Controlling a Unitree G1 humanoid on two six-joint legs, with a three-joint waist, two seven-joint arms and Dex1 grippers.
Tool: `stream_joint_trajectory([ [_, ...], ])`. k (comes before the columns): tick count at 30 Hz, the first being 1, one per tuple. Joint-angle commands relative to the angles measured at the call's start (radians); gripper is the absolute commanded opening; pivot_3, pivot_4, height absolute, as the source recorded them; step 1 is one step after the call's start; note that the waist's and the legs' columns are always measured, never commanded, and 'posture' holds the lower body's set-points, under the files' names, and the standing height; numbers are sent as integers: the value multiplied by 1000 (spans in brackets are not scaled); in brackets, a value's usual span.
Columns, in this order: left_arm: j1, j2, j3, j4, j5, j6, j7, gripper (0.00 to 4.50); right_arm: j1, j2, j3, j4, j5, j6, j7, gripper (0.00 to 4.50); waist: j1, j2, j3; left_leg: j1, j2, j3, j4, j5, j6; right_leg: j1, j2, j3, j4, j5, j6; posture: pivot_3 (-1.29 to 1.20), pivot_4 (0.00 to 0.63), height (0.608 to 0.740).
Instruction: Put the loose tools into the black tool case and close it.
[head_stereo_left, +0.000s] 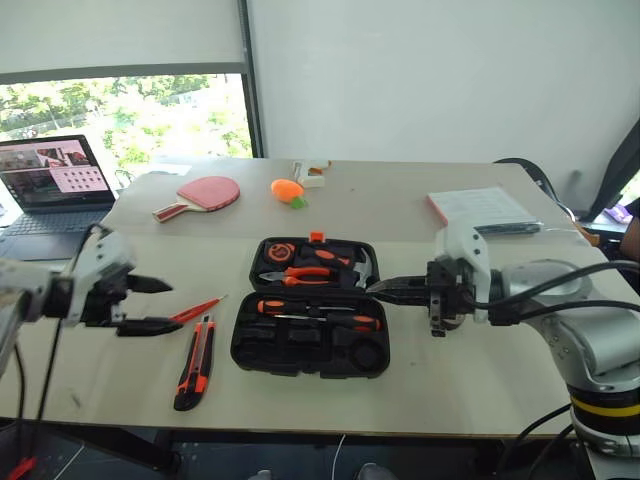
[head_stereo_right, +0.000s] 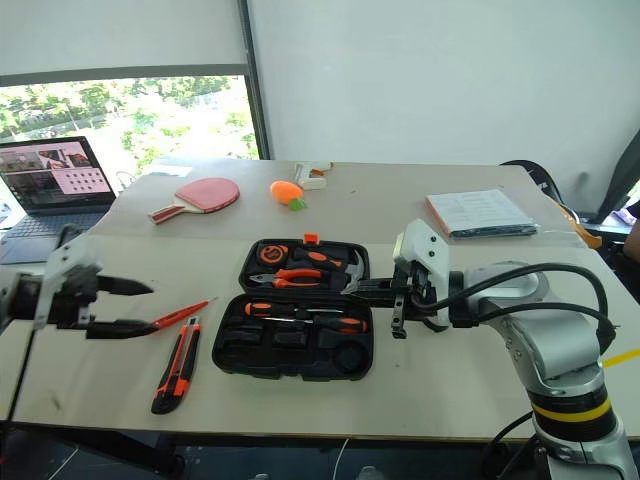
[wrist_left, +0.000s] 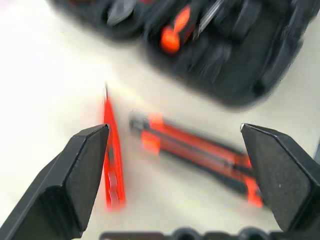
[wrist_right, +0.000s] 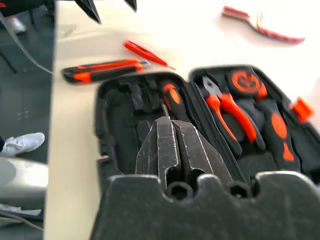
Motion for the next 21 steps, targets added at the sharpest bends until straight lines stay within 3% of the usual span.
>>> stream_joint_trajectory([
  [1, 128, 48, 148, 48, 74, -83, 32, 4500, -2, -36, -78, -46, 106, 2, 19, 1480, 3, 0, 0, 1, 0, 0, -1, 0, 0, 1, 0, 0, 0, 0, 0, 0, 150, 740],
  [5, 225, 61, 231, 143, 120, -177, 58, 4500, 10, -70, -115, -31, 163, -10, 16, 2831, 13, -2, 1, 4, 0, 0, -1, 0, 0, 4, -2, -1, -1, -1, -1, 0, 150, 740],
  [10, 157, 76, 166, 179, 113, -210, 63, 4500, 21, -90, -120, -32, 191, -26, -7, 4490, 29, -3, 1, 4, 0, 1, -1, 0, 0, 4, -3, -2, -1, -1, -1, 0, 150, 740],
  [15, -141, 49, -83, 238, 150, -181, 36, 4500, 49, -110, -121, -54, 217, -31, -14, 4490, 38, -4, 1, 3, -1, 2, -1, 0, 0, 4, -2, -2, -1, -1, -1, 0, 150, 740],
  [21, -543, -85, -411, 452, 358, -215, 16, 4500, 89, -137, -135, -108, 260, -28, -40, 4490, 34, -4, 0, 1, -3, 8, 0, 0, 0, 3, 1, -2, -1, -1, 0, 0, 150, 740],
])
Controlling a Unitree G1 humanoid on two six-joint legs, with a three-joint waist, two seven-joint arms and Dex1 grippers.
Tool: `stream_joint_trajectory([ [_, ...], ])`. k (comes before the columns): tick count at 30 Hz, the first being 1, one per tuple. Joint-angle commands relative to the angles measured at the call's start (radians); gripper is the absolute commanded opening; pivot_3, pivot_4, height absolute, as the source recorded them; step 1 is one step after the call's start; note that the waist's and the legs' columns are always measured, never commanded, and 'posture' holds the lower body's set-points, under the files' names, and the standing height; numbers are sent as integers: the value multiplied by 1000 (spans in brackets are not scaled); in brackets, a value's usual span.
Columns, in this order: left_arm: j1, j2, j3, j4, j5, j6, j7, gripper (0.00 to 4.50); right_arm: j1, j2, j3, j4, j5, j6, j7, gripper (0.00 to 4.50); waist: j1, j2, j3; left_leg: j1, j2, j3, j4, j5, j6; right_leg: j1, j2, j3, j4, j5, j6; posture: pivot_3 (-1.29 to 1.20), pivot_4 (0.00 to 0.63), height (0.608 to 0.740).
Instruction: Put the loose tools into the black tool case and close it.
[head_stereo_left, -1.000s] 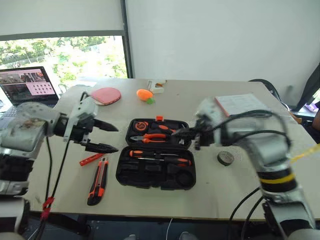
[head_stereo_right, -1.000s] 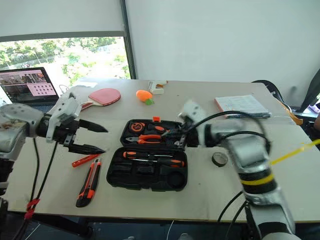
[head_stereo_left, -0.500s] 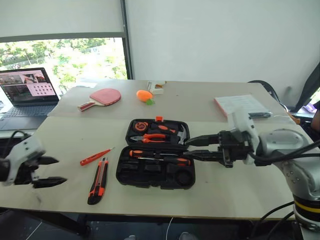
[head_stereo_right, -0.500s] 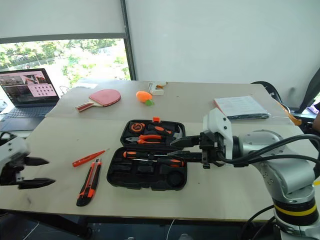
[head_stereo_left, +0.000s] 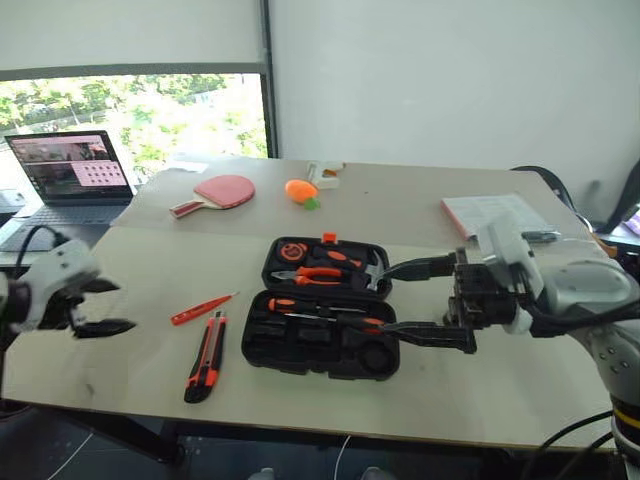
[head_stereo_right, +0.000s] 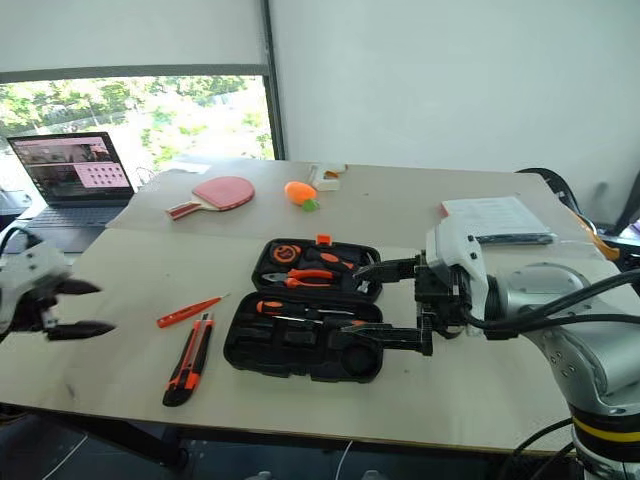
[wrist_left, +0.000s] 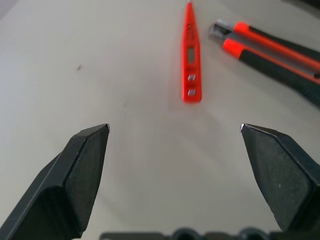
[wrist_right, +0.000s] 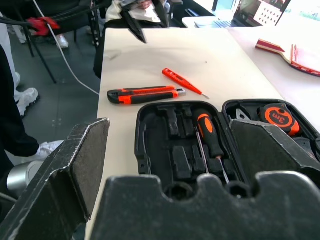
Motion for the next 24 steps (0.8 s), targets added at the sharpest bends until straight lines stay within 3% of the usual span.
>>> stream_joint_trajectory([
  [1, -210, -83, -168, 160, 150, -21, 6, 4500, 25, -24, -36, -65, 26, -22, -30, 4490, -3, 0, 0, 0, 0, 0, 0, 0, 0, 0, 0, 0, 0, 0, 0, 0, 150, 740],
  [9, -456, -261, -331, 454, 279, -96, -23, 4500, 67, -32, -37, -115, 12, -25, -133, 4490, -8, -3, 1, -4, 0, -1, 2, 0, 0, -3, 1, 0, 0, 0, 1, 0, 150, 740],
  [22, -481, -336, -379, 561, 358, -144, -35, 4500, 101, -46, -43, -154, 38, -23, -204, 4490, -3, -4, 1, -5, 0, -4, 3, 0, 1, -2, 0, 0, 0, 0, 1, 0, 150, 740],
  [24, -485, -356, -378, 573, 358, -133, -35, 4001, 98, -46, -43, -157, 47, -22, -208, 4500, -1, -4, 1, -5, 0, -5, 3, 0, 1, -1, 0, 0, 0, 0, 1, 0, 150, 740],
])
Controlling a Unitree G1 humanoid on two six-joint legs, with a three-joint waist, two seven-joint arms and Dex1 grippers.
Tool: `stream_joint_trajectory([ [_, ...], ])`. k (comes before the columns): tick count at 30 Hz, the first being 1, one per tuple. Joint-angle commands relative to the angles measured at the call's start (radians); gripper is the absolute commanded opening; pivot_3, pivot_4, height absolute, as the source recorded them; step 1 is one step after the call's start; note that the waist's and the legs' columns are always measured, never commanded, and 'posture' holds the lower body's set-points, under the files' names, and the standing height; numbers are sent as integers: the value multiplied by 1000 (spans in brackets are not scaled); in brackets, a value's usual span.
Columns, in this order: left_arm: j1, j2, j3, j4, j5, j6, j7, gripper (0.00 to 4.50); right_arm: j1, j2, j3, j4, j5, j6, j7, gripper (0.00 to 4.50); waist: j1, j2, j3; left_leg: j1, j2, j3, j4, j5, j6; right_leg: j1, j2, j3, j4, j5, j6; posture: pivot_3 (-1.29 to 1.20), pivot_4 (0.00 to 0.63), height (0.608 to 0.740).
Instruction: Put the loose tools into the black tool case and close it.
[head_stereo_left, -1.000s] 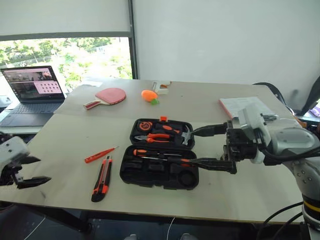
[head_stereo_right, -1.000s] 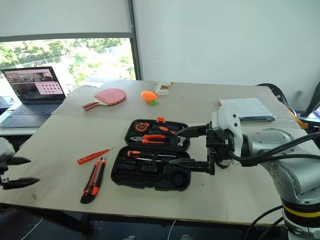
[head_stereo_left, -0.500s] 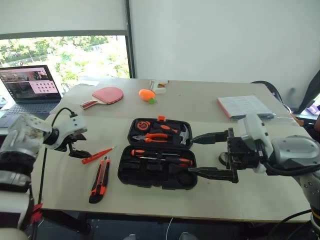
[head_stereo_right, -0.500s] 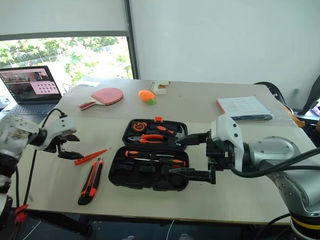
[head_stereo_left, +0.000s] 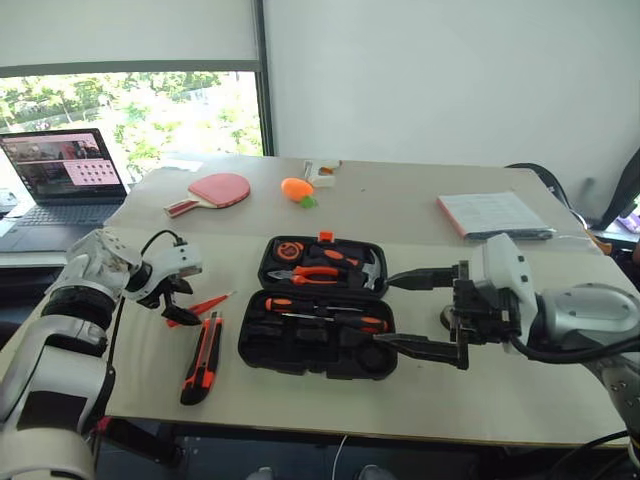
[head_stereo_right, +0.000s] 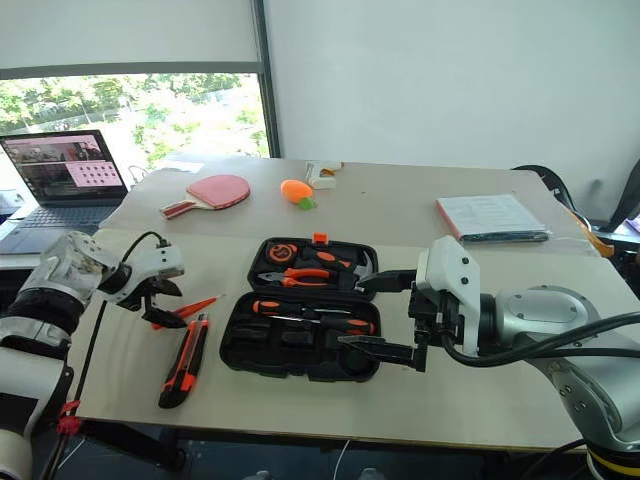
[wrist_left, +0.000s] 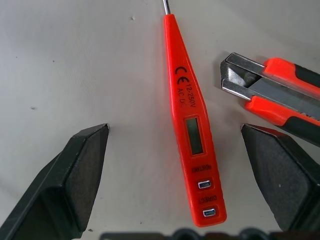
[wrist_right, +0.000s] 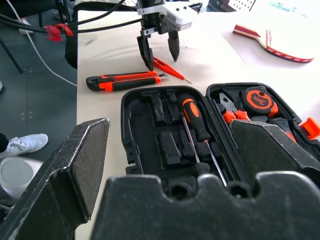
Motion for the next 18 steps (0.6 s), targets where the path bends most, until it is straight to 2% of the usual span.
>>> stream_joint_trajectory([
  [1, -20, -31, -5, 31, 14, 7, 6, 3762, -8, -11, -26, -32, 36, -17, -12, 4500, 1, 0, 0, 0, 0, 0, 0, 0, 0, 1, 0, 0, 0, 0, 0, 0, 150, 740],
  [3, -19, -44, -10, 46, 21, 2, 9, 3060, -7, -15, -24, -33, 40, -20, -10, 4500, 2, 0, 0, 0, 0, -1, 1, 0, 0, 1, 0, 0, 0, 0, 0, 0, 150, 740],
  [4, -18, -48, -11, 56, 26, -2, 16, 3060, -6, -17, -23, -33, 41, -22, -8, 4500, 2, 0, 0, 0, 0, -1, 1, 0, 0, 1, 0, 0, 0, 0, 1, 0, 150, 740],
  [5, -17, -53, -12, 69, 31, -8, 24, 2421, -5, -19, -22, -33, 42, -24, -7, 4500, 2, 0, 0, 1, -1, -1, 1, 0, 0, 2, 0, 0, 0, 0, 1, 0, 150, 740],
  [6, -15, -55, -11, 79, 35, -14, 30, 2282, -5, -21, -22, -33, 43, -25, -8, 4500, 2, 1, 0, 1, -1, -1, 1, 0, 0, 2, 0, 0, 0, 0, 1, 0, 150, 740],
  [11, -21, -56, 8, 110, 35, -27, 59, 568, 17, -25, -36, -39, 47, -29, -7, 4500, 2, 2, -2, 3, -1, -1, 1, 0, 0, 3, 0, 0, 1, 0, 1, 0, 150, 740],
  [12, -28, -47, 19, 114, 31, -39, 69, 437, 34, -26, -48, -44, 51, -27, -9, 4500, 2, 2, -2, 3, -1, -1, 1, 0, 0, 4, 0, 0, 1, 0, 1, 0, 150, 740],
  [18, -80, 0, 63, 106, 8, -66, 59, 435, 141, -30, -111, -76, 55, -27, -23, 4500, 0, 0, -2, 2, 0, -2, 1, 0, 0, 3, 1, 0, 1, 1, 0, 0, 150, 740],
])
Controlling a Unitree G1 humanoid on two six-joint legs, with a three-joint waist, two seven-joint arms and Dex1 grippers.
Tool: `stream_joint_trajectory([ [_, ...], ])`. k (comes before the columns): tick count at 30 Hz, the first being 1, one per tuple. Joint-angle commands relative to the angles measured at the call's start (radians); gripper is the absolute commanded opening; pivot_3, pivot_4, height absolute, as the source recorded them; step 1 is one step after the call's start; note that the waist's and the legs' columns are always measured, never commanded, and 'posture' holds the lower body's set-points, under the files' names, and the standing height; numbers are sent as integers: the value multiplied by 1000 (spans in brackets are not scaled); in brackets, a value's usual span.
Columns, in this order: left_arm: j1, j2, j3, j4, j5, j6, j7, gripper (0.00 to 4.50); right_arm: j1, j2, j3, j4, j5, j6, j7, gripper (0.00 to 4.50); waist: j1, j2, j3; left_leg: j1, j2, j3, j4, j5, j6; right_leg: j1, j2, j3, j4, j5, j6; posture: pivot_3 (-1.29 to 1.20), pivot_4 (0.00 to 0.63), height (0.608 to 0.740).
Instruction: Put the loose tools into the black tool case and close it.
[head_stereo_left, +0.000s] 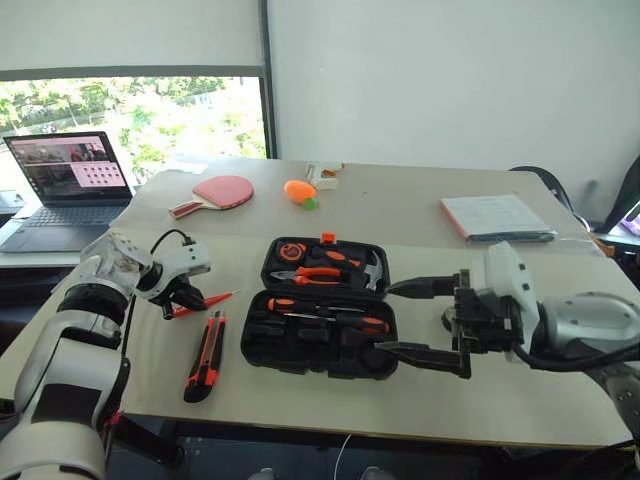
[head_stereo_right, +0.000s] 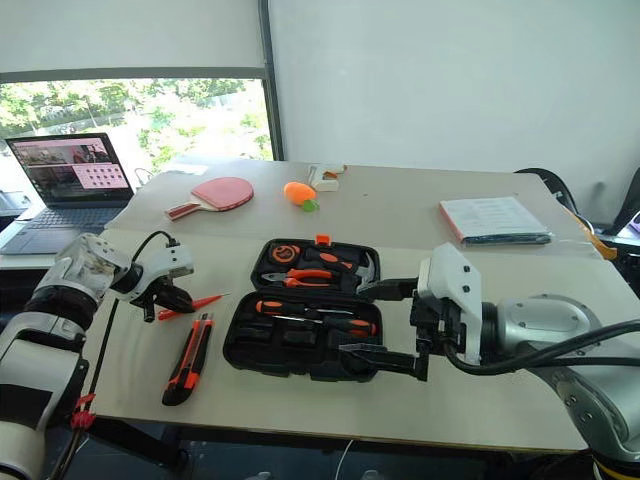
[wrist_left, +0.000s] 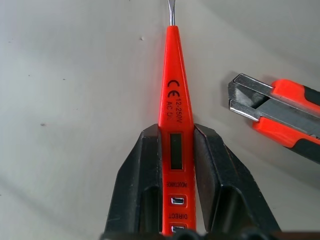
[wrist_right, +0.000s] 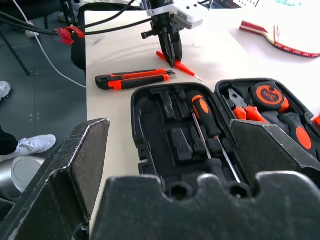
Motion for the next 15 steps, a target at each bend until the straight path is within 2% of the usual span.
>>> stream_joint_trajectory([
  [1, -52, 43, 33, -7, -7, -16, 6, 435, 42, -12, -66, -42, 21, -26, -19, 4500, -1, -1, 0, -1, 0, 0, 0, 0, 0, 0, 0, 0, 0, 0, 0, 0, 150, 740],
  [8, -117, 21, 42, -151, -46, -48, -88, 435, 141, -13, -120, -55, 29, -32, -32, 4500, 3, -3, 1, -3, 0, -1, 0, 0, 0, -1, -1, 0, -2, 0, 1, 0, 150, 740],
  [15, -14, -85, -18, -655, -171, 167, -248, 435, 178, -29, -108, -51, -1, -62, -26, 4500, 2, -3, 1, -3, 0, -1, 1, 0, 0, -1, -1, 0, -2, 0, 2, 0, 150, 740],
])
